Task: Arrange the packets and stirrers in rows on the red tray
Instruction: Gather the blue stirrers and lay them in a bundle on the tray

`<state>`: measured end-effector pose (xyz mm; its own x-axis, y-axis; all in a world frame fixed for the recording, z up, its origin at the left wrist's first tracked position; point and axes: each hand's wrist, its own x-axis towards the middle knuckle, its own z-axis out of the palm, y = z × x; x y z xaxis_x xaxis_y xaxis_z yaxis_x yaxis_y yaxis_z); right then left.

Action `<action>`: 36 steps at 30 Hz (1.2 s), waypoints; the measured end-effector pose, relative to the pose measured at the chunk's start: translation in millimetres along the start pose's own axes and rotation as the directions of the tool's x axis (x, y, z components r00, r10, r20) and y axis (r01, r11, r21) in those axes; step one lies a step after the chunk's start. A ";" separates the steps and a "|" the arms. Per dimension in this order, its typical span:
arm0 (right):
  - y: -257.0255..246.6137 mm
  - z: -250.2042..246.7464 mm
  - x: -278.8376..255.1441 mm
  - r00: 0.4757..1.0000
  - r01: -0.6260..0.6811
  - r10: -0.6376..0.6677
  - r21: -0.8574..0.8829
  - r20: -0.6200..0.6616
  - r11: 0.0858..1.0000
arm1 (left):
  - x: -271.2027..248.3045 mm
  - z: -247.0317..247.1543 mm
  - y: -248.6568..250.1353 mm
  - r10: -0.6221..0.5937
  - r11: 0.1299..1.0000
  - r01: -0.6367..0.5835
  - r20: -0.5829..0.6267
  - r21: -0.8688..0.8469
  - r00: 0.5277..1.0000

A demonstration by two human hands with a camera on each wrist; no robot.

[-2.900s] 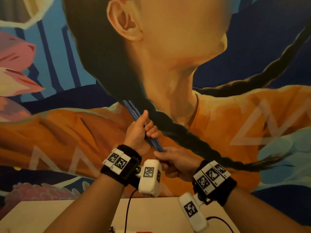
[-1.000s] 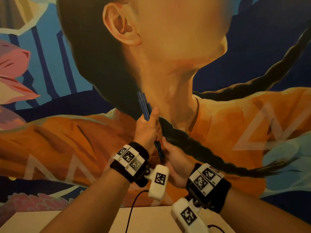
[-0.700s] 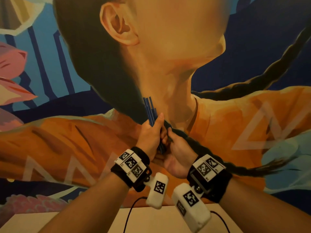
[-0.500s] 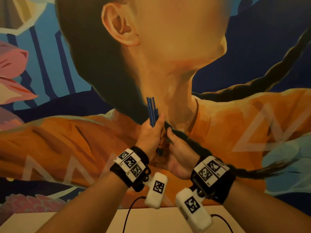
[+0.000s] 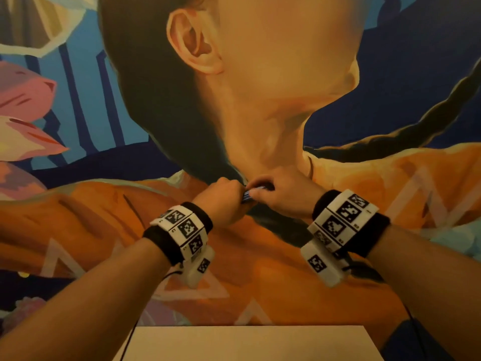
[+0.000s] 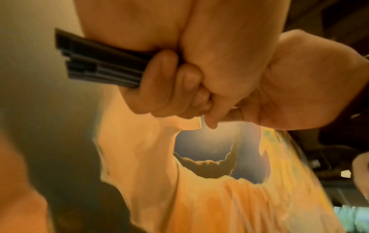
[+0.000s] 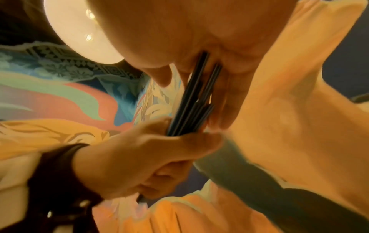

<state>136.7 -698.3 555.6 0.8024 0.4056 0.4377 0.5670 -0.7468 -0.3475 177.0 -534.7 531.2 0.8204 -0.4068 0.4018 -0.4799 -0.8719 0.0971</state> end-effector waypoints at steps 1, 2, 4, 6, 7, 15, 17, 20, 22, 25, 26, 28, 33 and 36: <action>-3.0 -1.5 -2.0 0.999 0.032 -0.029 -0.097 0.027 0.995 | 0.2 -4.1 -0.7 0.002 0.999 -0.003 0.023 0.039 1.000; -7.4 -0.8 -3.5 0.998 0.055 -0.046 -0.195 0.048 0.979 | 0.8 -7.2 0.0 0.008 0.998 -0.010 0.042 0.067 0.999; -20.7 0.9 -5.7 0.997 0.042 -0.017 -0.325 0.077 0.945 | 2.4 -13.6 4.4 0.006 0.993 -0.012 0.058 0.116 0.998; -28.3 2.8 -5.0 0.997 0.000 0.032 -0.382 0.076 0.924 | 3.1 -19.7 8.3 0.000 0.990 -0.007 0.050 0.143 0.999; -30.0 4.1 -3.8 0.996 -0.022 0.059 -0.422 0.074 0.907 | 2.7 -22.1 10.2 0.005 0.990 -0.010 0.039 0.140 0.999; -26.1 12.3 10.0 0.987 -0.156 0.147 -0.573 -0.061 0.805 | -3.5 -27.2 13.4 0.106 0.990 -0.111 -0.057 -0.087 0.993; -20.7 10.6 7.5 0.981 -0.189 0.180 -0.538 -0.069 0.822 | -9.6 -31.8 5.0 0.152 0.965 -0.161 -0.059 -0.205 0.987; -17.9 6.2 1.5 0.965 -0.263 0.241 -0.421 -0.106 0.868 | -22.2 -32.7 -8.4 0.140 0.858 -0.211 -0.182 -0.468 0.973; -19.1 6.3 -1.1 0.964 -0.265 0.241 -0.388 -0.110 0.883 | -30.1 -26.3 -12.2 0.052 0.709 -0.201 -0.235 -0.676 0.971; -20.7 8.0 -2.0 0.968 -0.251 0.227 -0.412 -0.107 0.876 | -37.7 -11.9 -10.0 -0.057 0.493 -0.172 -0.229 -0.853 0.972; -20.9 8.5 -1.5 0.968 -0.250 0.227 -0.425 -0.103 0.870 | -39.0 -7.3 -8.3 -0.086 0.418 -0.156 -0.210 -0.895 0.974; -21.2 11.1 0.7 0.969 -0.245 0.231 -0.477 -0.090 0.844 | -39.2 0.1 -4.7 -0.125 0.317 -0.136 -0.183 -0.939 0.975; -13.5 23.1 5.9 0.979 -0.205 0.174 -0.559 -0.109 0.804 | -33.7 8.6 0.9 -0.133 0.302 -0.110 -0.157 -0.947 0.979; -5.3 20.8 1.4 0.993 -0.119 0.102 -0.467 -0.061 0.876 | -34.4 6.9 -2.6 -0.127 0.360 -0.111 -0.166 -0.926 0.978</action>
<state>138.7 -682.9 540.9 0.8432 0.2944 0.4497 0.3148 -0.9487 0.0308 152.2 -520.3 510.9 0.8113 -0.2421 0.5322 -0.5517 -0.0159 0.8339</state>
